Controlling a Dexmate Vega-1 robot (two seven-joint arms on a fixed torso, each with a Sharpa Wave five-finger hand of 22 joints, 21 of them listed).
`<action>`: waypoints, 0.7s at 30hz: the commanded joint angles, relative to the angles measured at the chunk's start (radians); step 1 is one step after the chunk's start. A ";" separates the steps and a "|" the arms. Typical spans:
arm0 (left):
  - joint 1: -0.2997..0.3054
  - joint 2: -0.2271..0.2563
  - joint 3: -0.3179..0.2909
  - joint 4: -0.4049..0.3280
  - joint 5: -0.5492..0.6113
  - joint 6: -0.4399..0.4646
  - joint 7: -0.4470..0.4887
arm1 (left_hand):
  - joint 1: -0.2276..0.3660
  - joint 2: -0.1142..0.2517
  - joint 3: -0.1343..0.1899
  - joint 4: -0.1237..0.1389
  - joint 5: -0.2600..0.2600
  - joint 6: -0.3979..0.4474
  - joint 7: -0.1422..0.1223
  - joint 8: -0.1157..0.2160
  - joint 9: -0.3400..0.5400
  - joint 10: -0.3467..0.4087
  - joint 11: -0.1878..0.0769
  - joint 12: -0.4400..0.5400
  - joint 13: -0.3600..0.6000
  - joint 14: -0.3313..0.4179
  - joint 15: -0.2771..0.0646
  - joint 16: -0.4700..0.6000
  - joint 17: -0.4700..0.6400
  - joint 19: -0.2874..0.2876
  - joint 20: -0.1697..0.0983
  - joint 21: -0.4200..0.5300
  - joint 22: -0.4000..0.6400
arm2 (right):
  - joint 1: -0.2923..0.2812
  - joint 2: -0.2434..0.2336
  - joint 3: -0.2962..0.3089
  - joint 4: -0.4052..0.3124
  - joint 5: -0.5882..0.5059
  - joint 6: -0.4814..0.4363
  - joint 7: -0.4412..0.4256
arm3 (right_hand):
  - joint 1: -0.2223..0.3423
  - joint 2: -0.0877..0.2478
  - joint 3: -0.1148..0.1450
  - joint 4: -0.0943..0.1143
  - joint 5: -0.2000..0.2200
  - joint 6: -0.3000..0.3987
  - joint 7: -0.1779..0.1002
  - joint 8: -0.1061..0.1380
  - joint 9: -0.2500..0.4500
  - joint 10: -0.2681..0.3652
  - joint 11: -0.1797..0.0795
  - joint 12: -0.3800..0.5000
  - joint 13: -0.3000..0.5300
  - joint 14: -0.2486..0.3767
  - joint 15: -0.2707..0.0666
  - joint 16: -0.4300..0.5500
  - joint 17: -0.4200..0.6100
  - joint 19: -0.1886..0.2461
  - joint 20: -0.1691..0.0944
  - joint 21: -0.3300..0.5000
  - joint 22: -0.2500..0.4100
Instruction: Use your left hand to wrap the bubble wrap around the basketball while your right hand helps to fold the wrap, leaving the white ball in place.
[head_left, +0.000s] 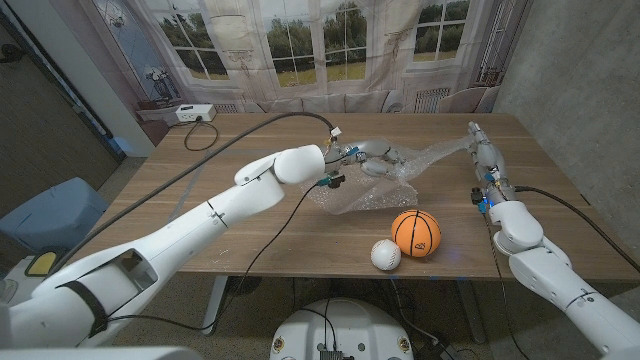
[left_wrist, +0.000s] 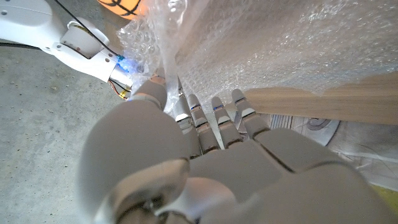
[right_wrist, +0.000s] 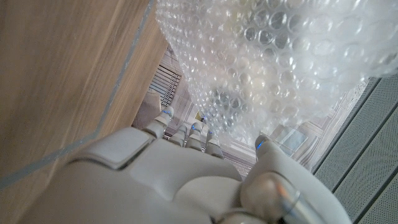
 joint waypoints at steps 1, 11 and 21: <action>-0.082 -0.049 0.035 0.070 -0.173 -0.017 -0.123 | 0.008 -0.003 -0.007 -0.004 -0.008 0.028 -0.020 0.008 0.003 0.008 0.002 0.000 0.001 -0.006 -0.025 -0.001 0.002 0.000 0.001 -0.001 0.003 | -0.068 -0.003 0.056 -0.048 -0.045 0.017 -0.065 | 0.000 -0.003 0.001 -0.006 0.005 0.004 -0.011 0.005 0.002 0.004 -0.002 0.001 0.005 0.002 0.002 0.004 0.002 0.000 0.010 0.003 0.004; -0.133 -0.109 0.076 0.146 -0.239 -0.041 -0.152 | 0.007 -0.009 -0.018 -0.001 -0.012 0.030 -0.046 -0.001 -0.007 0.014 0.003 -0.001 0.001 -0.003 -0.024 0.000 0.002 -0.001 0.004 -0.001 0.003 | -0.088 0.017 0.074 -0.026 -0.043 0.052 -0.052 | 0.000 -0.003 0.000 -0.007 0.005 0.002 -0.013 0.003 0.002 0.006 -0.002 0.001 0.005 0.001 0.001 0.004 0.002 -0.002 0.013 0.002 0.004; -0.201 -0.179 0.143 0.233 -0.219 -0.063 -0.181 | 0.008 -0.012 -0.025 -0.001 -0.013 0.028 -0.047 -0.010 -0.015 0.017 0.005 -0.002 0.001 0.001 -0.023 0.001 0.002 -0.002 0.006 -0.001 0.003 | -0.115 0.034 0.098 -0.003 -0.040 0.090 -0.050 | -0.001 -0.003 0.000 -0.007 0.005 0.001 -0.016 0.003 0.002 0.005 -0.003 0.001 0.005 0.002 0.002 0.004 0.002 -0.002 0.013 0.003 0.004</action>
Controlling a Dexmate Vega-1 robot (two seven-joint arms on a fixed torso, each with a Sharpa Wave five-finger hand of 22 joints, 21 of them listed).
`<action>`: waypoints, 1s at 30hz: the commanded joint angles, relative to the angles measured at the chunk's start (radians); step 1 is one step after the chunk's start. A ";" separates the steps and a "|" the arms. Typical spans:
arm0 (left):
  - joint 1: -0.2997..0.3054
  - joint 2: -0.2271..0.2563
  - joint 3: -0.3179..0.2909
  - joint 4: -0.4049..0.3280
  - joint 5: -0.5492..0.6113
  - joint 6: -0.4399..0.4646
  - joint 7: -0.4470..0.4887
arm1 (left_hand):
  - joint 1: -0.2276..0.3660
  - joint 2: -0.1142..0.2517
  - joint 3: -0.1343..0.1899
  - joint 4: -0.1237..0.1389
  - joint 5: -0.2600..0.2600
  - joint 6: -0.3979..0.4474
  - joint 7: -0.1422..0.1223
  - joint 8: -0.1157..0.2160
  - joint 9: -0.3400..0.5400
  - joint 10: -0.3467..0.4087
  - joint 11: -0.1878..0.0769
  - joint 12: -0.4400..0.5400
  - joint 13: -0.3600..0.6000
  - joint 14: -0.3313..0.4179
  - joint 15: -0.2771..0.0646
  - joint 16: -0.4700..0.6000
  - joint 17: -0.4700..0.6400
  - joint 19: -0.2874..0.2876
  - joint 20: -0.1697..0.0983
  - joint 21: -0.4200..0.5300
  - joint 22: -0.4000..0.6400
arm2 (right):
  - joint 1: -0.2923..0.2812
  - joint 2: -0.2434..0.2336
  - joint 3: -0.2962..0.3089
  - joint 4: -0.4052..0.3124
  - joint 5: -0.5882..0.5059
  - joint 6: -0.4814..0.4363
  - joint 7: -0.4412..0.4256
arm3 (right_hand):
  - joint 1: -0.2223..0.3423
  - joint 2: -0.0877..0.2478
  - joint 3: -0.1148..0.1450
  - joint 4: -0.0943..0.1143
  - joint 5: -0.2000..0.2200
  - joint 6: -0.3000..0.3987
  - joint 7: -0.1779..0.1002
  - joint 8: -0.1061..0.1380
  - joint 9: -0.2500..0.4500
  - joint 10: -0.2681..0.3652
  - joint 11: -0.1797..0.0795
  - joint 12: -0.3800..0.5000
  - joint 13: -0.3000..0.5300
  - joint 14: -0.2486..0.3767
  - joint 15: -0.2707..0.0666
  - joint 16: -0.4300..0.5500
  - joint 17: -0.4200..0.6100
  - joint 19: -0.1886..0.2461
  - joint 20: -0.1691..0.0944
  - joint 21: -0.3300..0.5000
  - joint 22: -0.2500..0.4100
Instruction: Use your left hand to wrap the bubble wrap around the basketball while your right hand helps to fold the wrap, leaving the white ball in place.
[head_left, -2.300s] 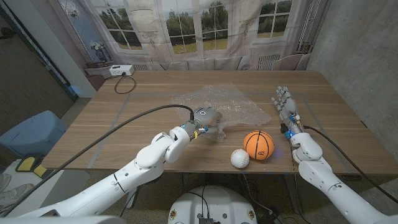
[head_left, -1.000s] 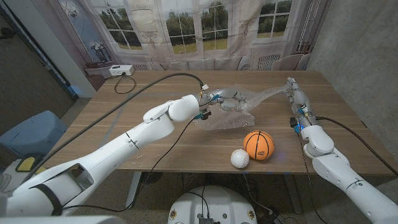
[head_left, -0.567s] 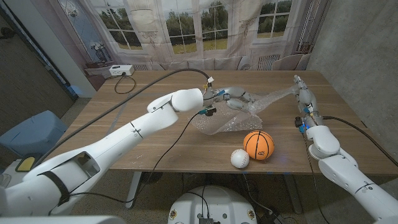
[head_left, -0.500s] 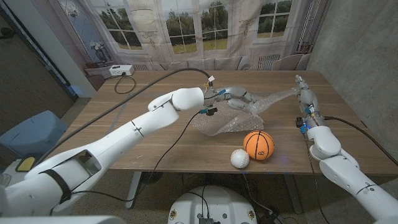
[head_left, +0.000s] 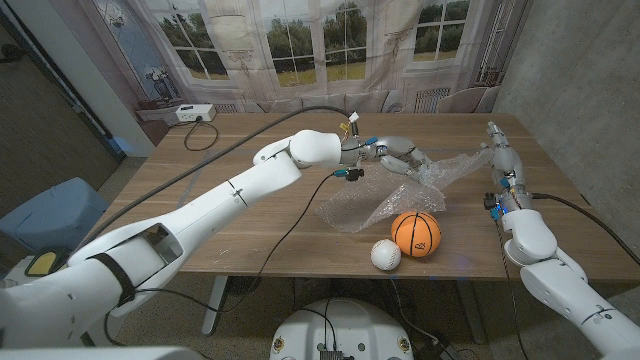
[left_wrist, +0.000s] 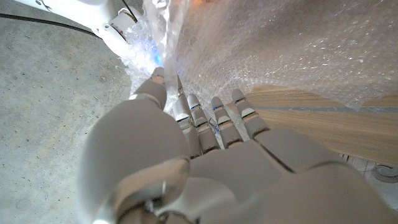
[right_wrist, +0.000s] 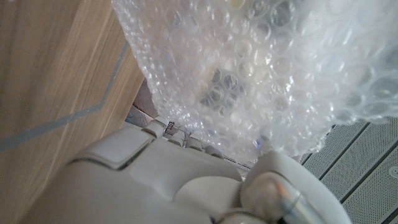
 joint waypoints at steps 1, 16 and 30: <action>-0.136 -0.135 0.115 0.173 -0.013 -0.027 -0.046 | 0.004 -0.007 -0.006 0.003 -0.005 0.030 -0.029 -0.006 0.000 0.008 0.006 -0.003 0.002 0.000 -0.023 0.000 0.002 -0.002 0.007 -0.001 0.003 | -0.034 0.020 0.030 0.022 -0.002 0.061 -0.002 | -0.001 -0.003 0.003 -0.004 0.005 0.000 -0.007 0.003 0.002 0.005 -0.005 0.001 0.005 0.002 0.002 0.004 0.002 0.001 0.005 0.003 0.003; -0.243 -0.232 0.198 0.352 -0.071 -0.022 -0.225 | -0.018 -0.016 -0.038 0.016 -0.006 -0.030 -0.081 -0.061 -0.028 -0.045 0.022 -0.029 0.003 -0.049 0.010 -0.015 0.004 -0.029 0.027 -0.011 0.003 | -0.030 0.044 0.038 0.066 0.001 0.088 0.004 | 0.000 -0.002 0.003 -0.006 0.005 -0.001 -0.007 0.003 0.002 0.007 -0.002 0.001 0.005 0.004 0.002 0.005 0.002 0.003 0.003 0.004 0.003; -0.315 -0.266 0.235 0.440 -0.110 0.005 -0.365 | -0.296 -0.222 -0.299 0.110 0.111 -0.666 -0.071 -0.382 -0.065 -0.291 0.140 -0.065 0.010 -0.227 0.127 -0.016 0.019 -0.143 0.090 -0.068 0.004 | 0.006 0.050 0.023 0.104 0.005 0.095 0.018 | 0.000 -0.001 0.003 -0.007 0.005 -0.001 -0.007 0.002 0.002 0.006 -0.004 0.000 0.005 0.006 0.001 0.005 0.002 0.006 0.000 0.005 0.003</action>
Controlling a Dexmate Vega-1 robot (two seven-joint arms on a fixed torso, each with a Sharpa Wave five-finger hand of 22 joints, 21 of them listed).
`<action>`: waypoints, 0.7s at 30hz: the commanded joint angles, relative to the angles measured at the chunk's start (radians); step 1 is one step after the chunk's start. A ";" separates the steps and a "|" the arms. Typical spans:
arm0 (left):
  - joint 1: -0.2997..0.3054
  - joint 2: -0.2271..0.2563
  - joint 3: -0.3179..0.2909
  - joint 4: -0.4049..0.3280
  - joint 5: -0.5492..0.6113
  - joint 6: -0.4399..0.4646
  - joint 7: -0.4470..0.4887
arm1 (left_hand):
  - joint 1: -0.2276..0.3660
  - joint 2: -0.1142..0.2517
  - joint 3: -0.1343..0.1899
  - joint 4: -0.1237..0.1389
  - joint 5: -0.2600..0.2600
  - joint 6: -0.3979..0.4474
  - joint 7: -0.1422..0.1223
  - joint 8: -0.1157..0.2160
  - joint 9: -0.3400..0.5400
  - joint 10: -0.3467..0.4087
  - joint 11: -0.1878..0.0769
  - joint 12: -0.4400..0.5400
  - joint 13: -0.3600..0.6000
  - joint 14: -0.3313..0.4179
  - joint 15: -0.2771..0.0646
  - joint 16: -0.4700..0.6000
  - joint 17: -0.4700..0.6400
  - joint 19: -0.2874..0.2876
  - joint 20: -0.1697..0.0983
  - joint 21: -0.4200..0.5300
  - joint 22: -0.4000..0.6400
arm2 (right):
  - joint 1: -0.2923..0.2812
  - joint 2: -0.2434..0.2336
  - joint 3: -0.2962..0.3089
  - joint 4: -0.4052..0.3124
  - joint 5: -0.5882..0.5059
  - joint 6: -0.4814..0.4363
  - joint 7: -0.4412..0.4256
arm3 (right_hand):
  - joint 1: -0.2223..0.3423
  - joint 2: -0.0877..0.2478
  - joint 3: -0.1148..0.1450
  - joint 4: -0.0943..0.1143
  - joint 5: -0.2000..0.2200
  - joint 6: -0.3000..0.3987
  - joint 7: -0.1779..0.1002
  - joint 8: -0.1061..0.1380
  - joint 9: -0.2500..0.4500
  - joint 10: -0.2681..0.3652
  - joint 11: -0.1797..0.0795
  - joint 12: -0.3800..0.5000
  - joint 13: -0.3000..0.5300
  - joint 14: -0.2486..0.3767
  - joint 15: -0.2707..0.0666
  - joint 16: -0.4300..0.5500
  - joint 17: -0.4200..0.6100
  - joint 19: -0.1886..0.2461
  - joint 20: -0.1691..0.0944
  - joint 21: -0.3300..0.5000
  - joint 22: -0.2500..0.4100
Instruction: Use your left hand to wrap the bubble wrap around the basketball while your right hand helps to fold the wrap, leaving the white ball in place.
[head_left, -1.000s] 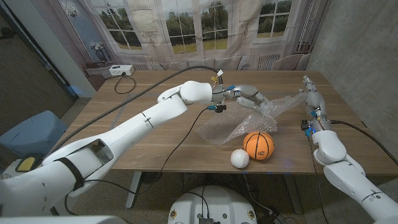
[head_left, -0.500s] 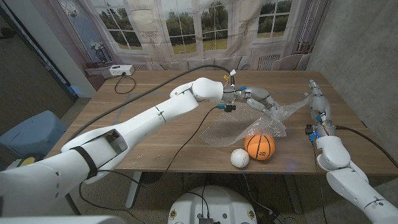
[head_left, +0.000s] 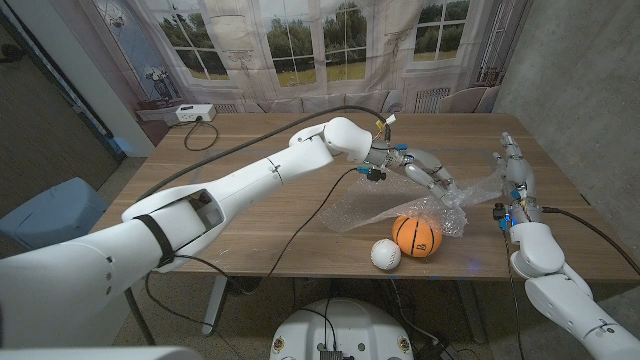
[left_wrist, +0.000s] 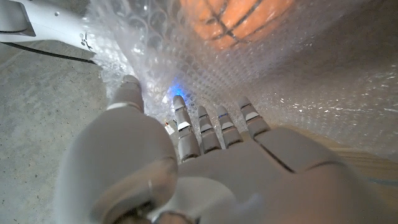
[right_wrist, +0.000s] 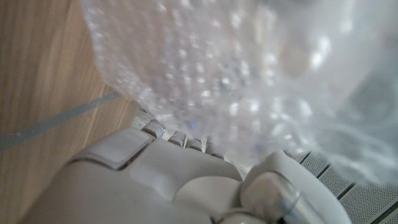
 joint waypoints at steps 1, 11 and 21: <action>-0.079 -0.046 0.043 0.107 -0.038 0.024 -0.101 | -0.066 -0.062 -0.089 0.026 0.084 -0.242 0.013 -0.025 -0.002 -0.090 0.029 -0.004 0.005 -0.053 0.032 0.000 0.009 -0.040 0.016 -0.015 0.005 | 0.029 0.007 -0.013 0.033 0.007 0.012 0.018 | 0.000 -0.001 0.003 -0.007 0.005 -0.001 -0.008 0.002 0.002 0.000 0.001 0.000 0.005 0.006 0.001 0.005 0.002 0.005 -0.001 0.005 0.003; -0.061 -0.003 0.027 0.031 -0.031 0.047 -0.064 | -0.112 -0.090 -0.169 0.045 0.158 -0.395 0.012 -0.024 -0.005 -0.179 0.054 -0.008 0.005 -0.106 0.055 -0.002 0.012 -0.070 0.016 -0.022 0.006 | 0.030 -0.001 -0.014 0.030 0.009 0.011 0.019 | 0.000 0.000 0.003 -0.008 0.005 -0.001 -0.008 0.002 0.002 0.001 0.004 0.000 0.005 0.005 0.000 0.005 0.002 0.005 -0.002 0.005 0.003; 0.116 0.194 -0.018 -0.352 0.387 -0.003 0.397 | -0.024 0.069 -0.127 0.040 0.127 -0.207 -0.085 0.034 -0.008 -0.017 -0.035 0.063 -0.001 0.070 -0.063 0.044 -0.002 0.059 -0.041 0.032 0.007 | 0.021 -0.005 -0.018 0.021 0.016 0.011 0.028 | 0.000 0.001 0.003 -0.008 0.005 -0.001 -0.007 0.002 0.002 0.001 0.002 0.000 0.005 0.005 -0.002 0.004 0.002 0.006 -0.004 0.005 0.003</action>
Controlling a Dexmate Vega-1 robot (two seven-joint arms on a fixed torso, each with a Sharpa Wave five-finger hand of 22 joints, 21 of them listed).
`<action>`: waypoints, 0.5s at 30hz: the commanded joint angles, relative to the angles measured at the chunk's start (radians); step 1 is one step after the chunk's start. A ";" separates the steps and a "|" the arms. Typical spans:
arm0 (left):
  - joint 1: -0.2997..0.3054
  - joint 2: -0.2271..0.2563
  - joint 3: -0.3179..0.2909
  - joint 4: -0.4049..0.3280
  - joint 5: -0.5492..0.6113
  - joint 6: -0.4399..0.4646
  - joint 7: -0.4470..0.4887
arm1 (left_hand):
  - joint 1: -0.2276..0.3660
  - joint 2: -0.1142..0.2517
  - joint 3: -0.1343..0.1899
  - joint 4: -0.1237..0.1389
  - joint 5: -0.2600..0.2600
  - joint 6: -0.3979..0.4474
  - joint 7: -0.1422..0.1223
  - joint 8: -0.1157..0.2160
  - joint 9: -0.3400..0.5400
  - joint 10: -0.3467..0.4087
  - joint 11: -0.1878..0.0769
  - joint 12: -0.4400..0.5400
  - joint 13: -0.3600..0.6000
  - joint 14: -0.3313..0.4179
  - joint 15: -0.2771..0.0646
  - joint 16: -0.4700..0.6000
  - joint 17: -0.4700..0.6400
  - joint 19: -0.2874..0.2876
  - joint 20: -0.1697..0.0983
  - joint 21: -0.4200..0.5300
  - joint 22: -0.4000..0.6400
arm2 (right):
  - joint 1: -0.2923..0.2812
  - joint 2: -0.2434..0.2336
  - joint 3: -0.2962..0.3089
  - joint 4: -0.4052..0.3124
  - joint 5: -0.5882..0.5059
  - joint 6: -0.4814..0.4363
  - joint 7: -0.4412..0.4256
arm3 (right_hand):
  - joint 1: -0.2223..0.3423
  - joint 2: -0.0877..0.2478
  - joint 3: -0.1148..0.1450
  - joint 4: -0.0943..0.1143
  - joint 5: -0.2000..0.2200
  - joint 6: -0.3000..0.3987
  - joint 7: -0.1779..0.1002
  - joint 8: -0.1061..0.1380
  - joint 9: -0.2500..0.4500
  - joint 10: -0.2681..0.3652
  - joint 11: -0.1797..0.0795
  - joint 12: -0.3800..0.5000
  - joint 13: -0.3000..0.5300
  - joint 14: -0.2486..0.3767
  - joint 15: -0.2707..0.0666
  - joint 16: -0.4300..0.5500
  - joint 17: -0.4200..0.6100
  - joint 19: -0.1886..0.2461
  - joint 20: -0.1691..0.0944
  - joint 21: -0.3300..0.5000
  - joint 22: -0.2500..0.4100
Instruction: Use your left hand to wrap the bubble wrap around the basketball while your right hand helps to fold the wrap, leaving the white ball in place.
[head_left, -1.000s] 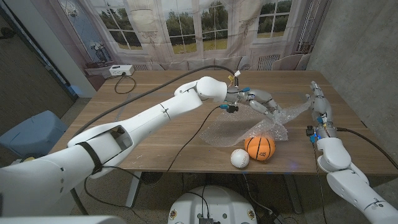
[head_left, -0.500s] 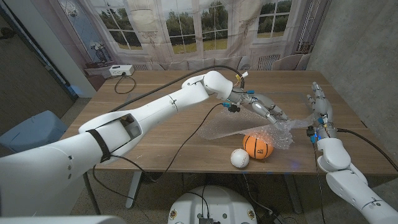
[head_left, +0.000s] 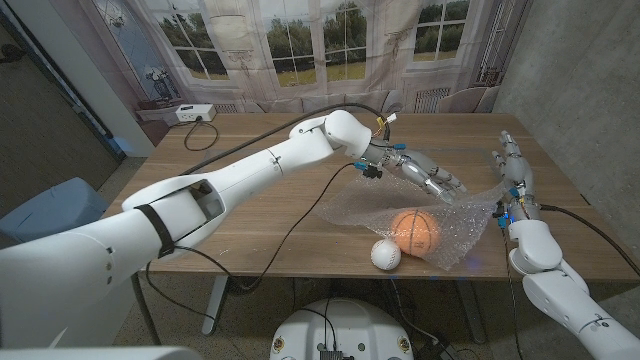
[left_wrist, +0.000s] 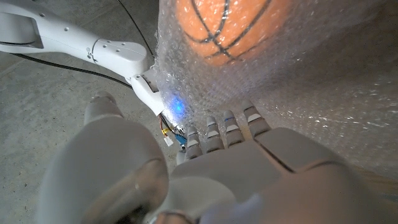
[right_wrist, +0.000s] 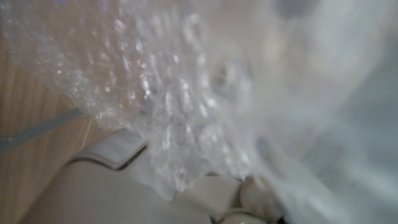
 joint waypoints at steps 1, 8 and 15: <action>0.174 0.205 -0.039 -0.400 0.420 -0.040 0.424 | 0.030 0.032 0.013 -0.014 -0.029 0.073 -0.019 0.012 0.001 0.065 -0.038 0.022 -0.001 0.068 -0.044 0.011 -0.006 0.050 -0.015 0.021 0.002 | -0.003 -0.005 -0.008 -0.005 0.008 0.001 0.013 | 0.000 0.001 0.003 -0.008 0.005 -0.001 -0.007 0.003 0.002 0.001 0.002 0.000 0.005 0.006 -0.001 0.005 0.002 0.002 0.000 0.005 0.003; 0.331 0.264 -0.095 -0.445 0.592 -0.161 0.683 | 0.001 0.033 0.000 0.000 -0.051 0.049 -0.024 -0.008 0.002 0.058 -0.041 0.015 -0.002 0.088 -0.056 0.010 -0.005 0.069 -0.013 0.028 0.003 | -0.004 -0.013 -0.014 -0.025 -0.012 -0.013 0.004 | 0.000 0.001 0.003 -0.008 0.005 0.000 -0.007 0.003 0.002 0.001 0.002 0.000 0.005 0.005 0.000 0.004 0.002 0.001 0.000 0.004 0.003; 0.439 0.257 -0.157 -0.424 0.534 -0.170 0.721 | -0.073 0.036 -0.029 0.038 -0.078 -0.005 -0.021 -0.031 0.003 0.022 -0.013 -0.005 -0.002 0.046 -0.025 -0.016 -0.003 0.080 0.010 0.030 0.003 | 0.000 -0.012 -0.022 -0.028 -0.014 -0.014 0.009 | 0.000 0.001 0.003 -0.009 0.005 0.001 -0.007 0.003 0.002 0.001 0.002 0.000 0.005 0.005 0.001 0.004 0.002 0.000 0.000 0.004 0.003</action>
